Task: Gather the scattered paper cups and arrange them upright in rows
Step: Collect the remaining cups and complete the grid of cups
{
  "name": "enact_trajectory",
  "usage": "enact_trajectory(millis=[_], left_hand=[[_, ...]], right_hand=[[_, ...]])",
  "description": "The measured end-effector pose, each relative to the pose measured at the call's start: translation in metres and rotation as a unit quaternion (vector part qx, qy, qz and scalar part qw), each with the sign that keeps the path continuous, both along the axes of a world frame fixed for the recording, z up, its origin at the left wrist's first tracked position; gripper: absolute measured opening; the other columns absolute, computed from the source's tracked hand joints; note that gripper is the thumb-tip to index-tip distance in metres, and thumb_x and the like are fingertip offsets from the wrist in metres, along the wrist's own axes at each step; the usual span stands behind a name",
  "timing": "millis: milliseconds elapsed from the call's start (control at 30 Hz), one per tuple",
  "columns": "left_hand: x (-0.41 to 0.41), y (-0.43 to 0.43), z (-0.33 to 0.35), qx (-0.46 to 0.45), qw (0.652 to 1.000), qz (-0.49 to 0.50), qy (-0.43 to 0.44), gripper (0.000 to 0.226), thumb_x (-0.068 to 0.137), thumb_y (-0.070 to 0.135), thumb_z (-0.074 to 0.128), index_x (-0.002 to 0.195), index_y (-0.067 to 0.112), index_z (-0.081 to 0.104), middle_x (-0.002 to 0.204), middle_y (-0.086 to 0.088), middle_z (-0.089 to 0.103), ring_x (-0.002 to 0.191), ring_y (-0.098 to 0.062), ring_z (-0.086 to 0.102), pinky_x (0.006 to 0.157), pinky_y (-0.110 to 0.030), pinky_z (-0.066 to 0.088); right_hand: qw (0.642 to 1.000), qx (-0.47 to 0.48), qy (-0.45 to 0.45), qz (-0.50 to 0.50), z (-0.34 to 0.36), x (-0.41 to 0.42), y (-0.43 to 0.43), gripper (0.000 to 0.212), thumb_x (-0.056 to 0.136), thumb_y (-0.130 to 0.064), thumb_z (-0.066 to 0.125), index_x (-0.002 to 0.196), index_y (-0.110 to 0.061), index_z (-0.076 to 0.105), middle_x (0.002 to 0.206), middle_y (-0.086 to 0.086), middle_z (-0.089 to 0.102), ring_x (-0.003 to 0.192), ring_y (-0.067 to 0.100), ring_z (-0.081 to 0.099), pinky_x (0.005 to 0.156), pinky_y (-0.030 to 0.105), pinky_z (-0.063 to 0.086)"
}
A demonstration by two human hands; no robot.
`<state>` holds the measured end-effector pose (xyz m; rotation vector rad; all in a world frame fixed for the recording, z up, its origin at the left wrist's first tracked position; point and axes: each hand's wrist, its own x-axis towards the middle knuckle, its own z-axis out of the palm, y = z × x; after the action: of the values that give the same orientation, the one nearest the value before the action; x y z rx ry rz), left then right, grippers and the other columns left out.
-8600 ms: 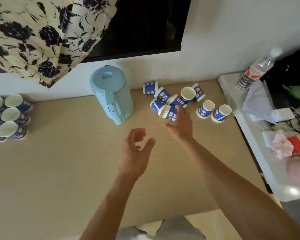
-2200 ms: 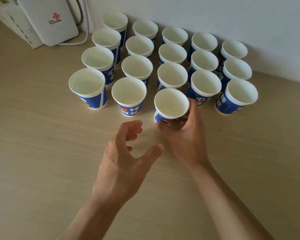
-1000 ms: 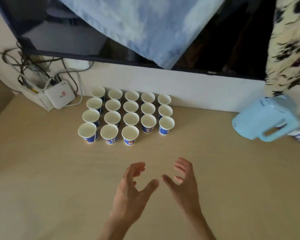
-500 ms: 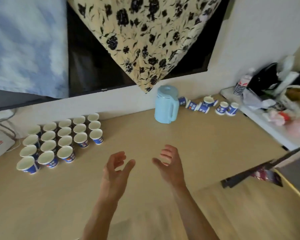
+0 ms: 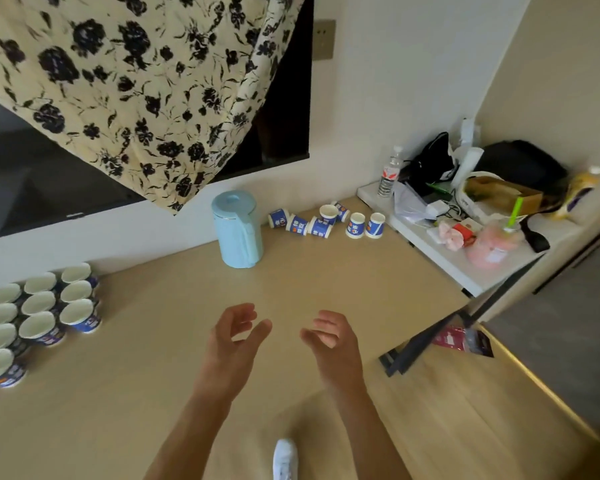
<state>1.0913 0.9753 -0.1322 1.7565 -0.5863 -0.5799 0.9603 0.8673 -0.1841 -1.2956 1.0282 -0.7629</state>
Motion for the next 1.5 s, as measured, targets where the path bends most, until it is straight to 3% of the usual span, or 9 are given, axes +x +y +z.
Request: enact_trajectory(millis=[233, 600, 733, 833, 967, 1100, 1233, 1367, 1500], left_hand=[[-0.011, -0.123, -0.026, -0.003, 0.999, -0.028, 0.023, 0.027, 0.088, 0.028, 0.076, 0.113, 0.026, 0.066, 0.11, 0.011, 0.07, 0.105, 0.001, 0.064, 0.074, -0.015, 0.044], [-0.02, -0.273, -0.028, 0.031, 0.998, -0.025, 0.055, 0.025, 0.087, 0.03, 0.075, 0.111, 0.03, 0.065, 0.111, 0.014, 0.069, 0.106, 0.002, 0.063, 0.076, -0.015, 0.043], [-0.026, -0.307, -0.034, 0.047, 0.997, 0.01, 0.065, 0.028, 0.087, 0.024, 0.076, 0.113, 0.024, 0.066, 0.111, 0.008, 0.07, 0.106, -0.005, 0.065, 0.073, -0.014, 0.044], [-0.032, -0.332, -0.042, 0.059, 0.994, 0.055, 0.067, 0.028, 0.088, 0.024, 0.075, 0.115, 0.021, 0.066, 0.112, 0.007, 0.07, 0.106, -0.005, 0.064, 0.071, -0.011, 0.044], [-0.042, -0.36, -0.049, 0.066, 0.989, 0.114, 0.072, 0.027, 0.089, 0.024, 0.075, 0.115, 0.021, 0.066, 0.114, 0.006, 0.069, 0.106, -0.007, 0.064, 0.069, -0.005, 0.044], [-0.055, -0.39, -0.055, 0.079, 0.983, 0.138, 0.089, 0.027, 0.089, 0.028, 0.074, 0.115, 0.024, 0.066, 0.114, 0.008, 0.069, 0.107, -0.006, 0.064, 0.073, -0.013, 0.044], [-0.065, -0.411, -0.06, 0.097, 0.98, 0.151, 0.09, 0.027, 0.089, 0.027, 0.075, 0.114, 0.024, 0.066, 0.11, 0.009, 0.069, 0.104, -0.006, 0.065, 0.067, -0.005, 0.045], [-0.072, -0.422, -0.066, 0.111, 0.978, 0.153, 0.093, 0.025, 0.087, 0.028, 0.075, 0.111, 0.026, 0.067, 0.108, 0.01, 0.069, 0.102, -0.005, 0.065, 0.066, 0.0, 0.043], [-0.077, -0.428, -0.073, 0.118, 0.974, 0.159, 0.107, 0.027, 0.087, 0.03, 0.075, 0.113, 0.026, 0.067, 0.106, 0.011, 0.069, 0.1, -0.003, 0.066, 0.067, -0.002, 0.044]], right_hand=[[0.999, -0.006, 0.052, 0.008, -0.021, -0.02, -0.106, 0.036, 0.086, -0.016, 0.08, 0.117, -0.018, 0.063, 0.11, -0.001, 0.069, 0.097, 0.003, 0.067, 0.072, 0.007, 0.049], [0.992, -0.002, 0.126, 0.01, -0.032, -0.031, -0.282, 0.045, 0.082, -0.009, 0.083, 0.121, -0.009, 0.061, 0.109, 0.014, 0.07, 0.089, 0.011, 0.069, 0.073, 0.01, 0.051], [0.981, -0.024, 0.193, 0.008, -0.041, -0.023, -0.354, 0.049, 0.08, -0.02, 0.085, 0.122, -0.015, 0.059, 0.109, 0.007, 0.068, 0.09, 0.017, 0.067, 0.074, 0.017, 0.05], [0.957, -0.078, 0.278, 0.016, -0.051, -0.005, -0.422, 0.056, 0.08, -0.024, 0.082, 0.127, -0.014, 0.054, 0.118, 0.006, 0.062, 0.109, 0.025, 0.064, 0.093, 0.037, 0.051], [0.918, -0.15, 0.359, 0.077, -0.071, 0.031, -0.504, 0.062, 0.078, -0.025, 0.077, 0.131, -0.011, 0.051, 0.125, 0.011, 0.056, 0.117, 0.031, 0.06, 0.092, 0.044, 0.054], [0.844, -0.242, 0.448, 0.171, -0.101, 0.056, -0.557, 0.072, 0.08, -0.026, 0.079, 0.139, -0.01, 0.041, 0.137, 0.015, 0.044, 0.13, 0.034, 0.047, 0.094, 0.046, 0.05], [0.767, -0.312, 0.497, 0.26, -0.125, 0.069, -0.583, 0.077, 0.085, -0.019, 0.074, 0.149, -0.017, 0.033, 0.147, 0.015, 0.036, 0.137, 0.035, 0.039, 0.102, 0.044, 0.046], [0.744, -0.316, 0.502, 0.309, -0.137, 0.071, -0.59, 0.075, 0.089, -0.019, 0.07, 0.153, -0.021, 0.032, 0.152, 0.015, 0.033, 0.142, 0.034, 0.037, 0.112, 0.041, 0.041], [0.735, -0.348, 0.496, 0.303, -0.136, 0.054, -0.581, 0.058, 0.088, -0.012, 0.067, 0.141, -0.014, 0.044, 0.137, 0.015, 0.047, 0.127, 0.034, 0.05, 0.104, 0.039, 0.046]])
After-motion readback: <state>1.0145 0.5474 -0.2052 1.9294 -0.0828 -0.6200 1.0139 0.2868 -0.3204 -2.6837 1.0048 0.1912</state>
